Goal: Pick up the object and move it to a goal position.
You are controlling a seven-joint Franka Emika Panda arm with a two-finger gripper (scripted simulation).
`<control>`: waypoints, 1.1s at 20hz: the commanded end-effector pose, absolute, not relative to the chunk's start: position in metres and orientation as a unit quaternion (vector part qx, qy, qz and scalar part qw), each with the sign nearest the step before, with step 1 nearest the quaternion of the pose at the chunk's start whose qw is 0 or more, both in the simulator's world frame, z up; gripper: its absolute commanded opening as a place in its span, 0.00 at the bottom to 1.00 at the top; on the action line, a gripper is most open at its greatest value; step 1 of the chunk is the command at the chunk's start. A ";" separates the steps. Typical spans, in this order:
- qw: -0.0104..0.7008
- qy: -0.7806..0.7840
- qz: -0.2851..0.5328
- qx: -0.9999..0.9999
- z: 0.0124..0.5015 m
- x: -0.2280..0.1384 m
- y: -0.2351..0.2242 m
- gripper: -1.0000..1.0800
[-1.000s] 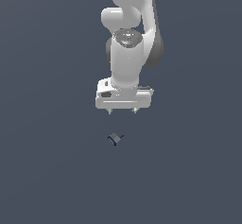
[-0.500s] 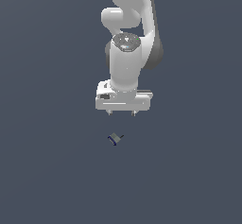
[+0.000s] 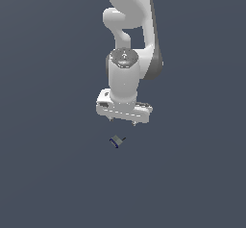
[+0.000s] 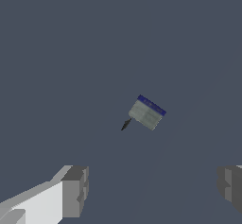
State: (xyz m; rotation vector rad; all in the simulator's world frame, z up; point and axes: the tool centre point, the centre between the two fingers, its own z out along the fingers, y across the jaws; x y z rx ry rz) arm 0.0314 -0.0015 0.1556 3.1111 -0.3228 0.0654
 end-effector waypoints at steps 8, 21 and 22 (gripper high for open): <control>-0.001 -0.248 0.010 0.969 0.112 0.043 -0.011 0.96; 0.000 -0.381 0.001 0.925 0.069 0.051 -0.021 0.96; 0.000 -0.386 0.001 0.923 0.067 0.051 -0.022 0.96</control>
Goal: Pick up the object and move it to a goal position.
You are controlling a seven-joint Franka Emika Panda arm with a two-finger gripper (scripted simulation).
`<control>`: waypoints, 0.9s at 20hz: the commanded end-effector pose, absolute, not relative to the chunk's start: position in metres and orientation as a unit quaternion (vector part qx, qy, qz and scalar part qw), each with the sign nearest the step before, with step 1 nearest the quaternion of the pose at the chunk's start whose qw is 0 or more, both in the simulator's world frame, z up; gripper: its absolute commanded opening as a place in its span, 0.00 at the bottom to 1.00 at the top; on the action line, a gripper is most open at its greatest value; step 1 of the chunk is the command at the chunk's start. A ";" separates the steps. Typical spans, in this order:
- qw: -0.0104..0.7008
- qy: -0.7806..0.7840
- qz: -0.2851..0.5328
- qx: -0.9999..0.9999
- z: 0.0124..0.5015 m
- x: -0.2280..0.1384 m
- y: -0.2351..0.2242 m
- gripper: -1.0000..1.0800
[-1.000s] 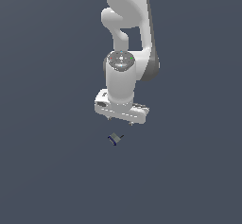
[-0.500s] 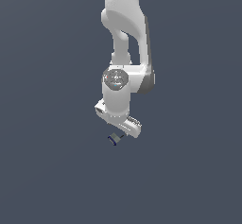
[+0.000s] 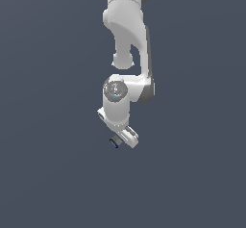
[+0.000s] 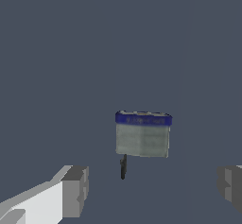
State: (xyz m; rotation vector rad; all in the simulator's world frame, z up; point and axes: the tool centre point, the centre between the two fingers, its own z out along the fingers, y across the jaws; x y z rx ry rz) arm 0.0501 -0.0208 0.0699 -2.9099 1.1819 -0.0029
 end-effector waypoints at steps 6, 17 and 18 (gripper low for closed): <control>0.000 0.399 0.000 -0.917 0.063 0.051 -0.023 0.96; 0.000 0.398 0.000 -0.917 0.029 0.050 -0.023 0.96; 0.000 0.398 0.000 -0.917 0.024 0.050 -0.022 0.96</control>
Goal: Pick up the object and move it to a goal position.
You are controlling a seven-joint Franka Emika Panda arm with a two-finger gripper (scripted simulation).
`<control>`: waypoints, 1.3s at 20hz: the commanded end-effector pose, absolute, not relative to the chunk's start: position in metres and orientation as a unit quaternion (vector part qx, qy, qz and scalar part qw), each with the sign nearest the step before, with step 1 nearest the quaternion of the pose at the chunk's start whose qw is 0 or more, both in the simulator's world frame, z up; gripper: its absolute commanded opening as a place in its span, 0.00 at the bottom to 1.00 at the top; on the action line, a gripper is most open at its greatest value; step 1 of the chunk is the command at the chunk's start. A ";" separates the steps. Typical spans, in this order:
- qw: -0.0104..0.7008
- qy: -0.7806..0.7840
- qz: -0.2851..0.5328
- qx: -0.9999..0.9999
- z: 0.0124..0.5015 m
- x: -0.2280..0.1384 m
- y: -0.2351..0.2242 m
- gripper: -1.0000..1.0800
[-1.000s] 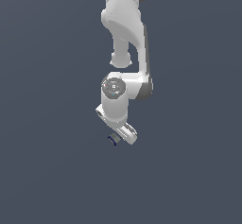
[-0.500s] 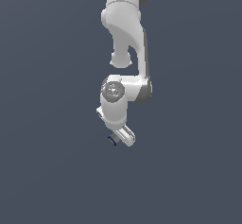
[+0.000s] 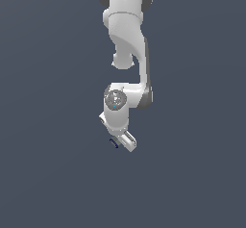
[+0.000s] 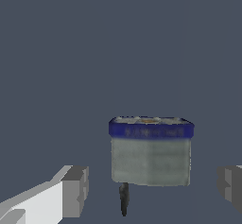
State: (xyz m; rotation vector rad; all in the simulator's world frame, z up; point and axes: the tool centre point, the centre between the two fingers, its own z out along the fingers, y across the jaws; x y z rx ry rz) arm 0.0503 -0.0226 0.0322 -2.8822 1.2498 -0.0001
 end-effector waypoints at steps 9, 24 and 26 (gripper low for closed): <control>0.000 0.399 0.000 -0.917 0.013 0.051 -0.023 0.00; 0.003 0.403 -0.008 -0.915 0.029 0.058 -0.029 0.00; 0.004 0.407 -0.014 -0.914 0.042 0.063 -0.034 0.00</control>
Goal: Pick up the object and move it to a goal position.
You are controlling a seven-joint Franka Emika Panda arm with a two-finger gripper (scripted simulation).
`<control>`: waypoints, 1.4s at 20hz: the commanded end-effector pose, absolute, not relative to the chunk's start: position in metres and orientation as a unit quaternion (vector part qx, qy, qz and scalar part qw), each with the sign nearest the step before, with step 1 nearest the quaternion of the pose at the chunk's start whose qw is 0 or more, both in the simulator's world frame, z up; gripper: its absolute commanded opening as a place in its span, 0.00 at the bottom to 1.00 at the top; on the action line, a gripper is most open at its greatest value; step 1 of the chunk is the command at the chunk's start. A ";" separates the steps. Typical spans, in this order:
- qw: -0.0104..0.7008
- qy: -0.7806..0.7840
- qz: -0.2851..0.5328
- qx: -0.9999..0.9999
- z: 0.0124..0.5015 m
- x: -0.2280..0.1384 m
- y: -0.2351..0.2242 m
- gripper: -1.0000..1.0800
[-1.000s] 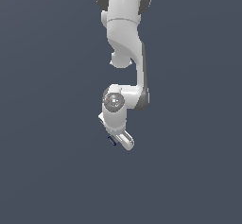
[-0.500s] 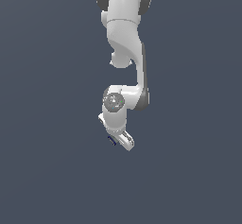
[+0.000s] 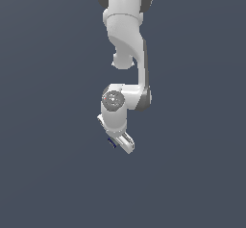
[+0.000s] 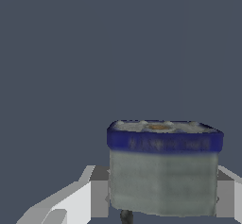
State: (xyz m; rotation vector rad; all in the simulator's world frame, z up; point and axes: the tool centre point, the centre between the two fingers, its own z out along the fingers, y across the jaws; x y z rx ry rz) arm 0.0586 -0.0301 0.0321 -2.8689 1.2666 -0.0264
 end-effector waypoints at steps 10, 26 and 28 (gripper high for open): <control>0.023 0.441 -0.074 -0.894 0.176 0.101 -0.089 0.00; 0.052 0.491 -0.174 -0.852 0.404 0.121 -0.176 0.00; 0.053 0.493 -0.178 -0.850 0.414 0.121 -0.180 0.00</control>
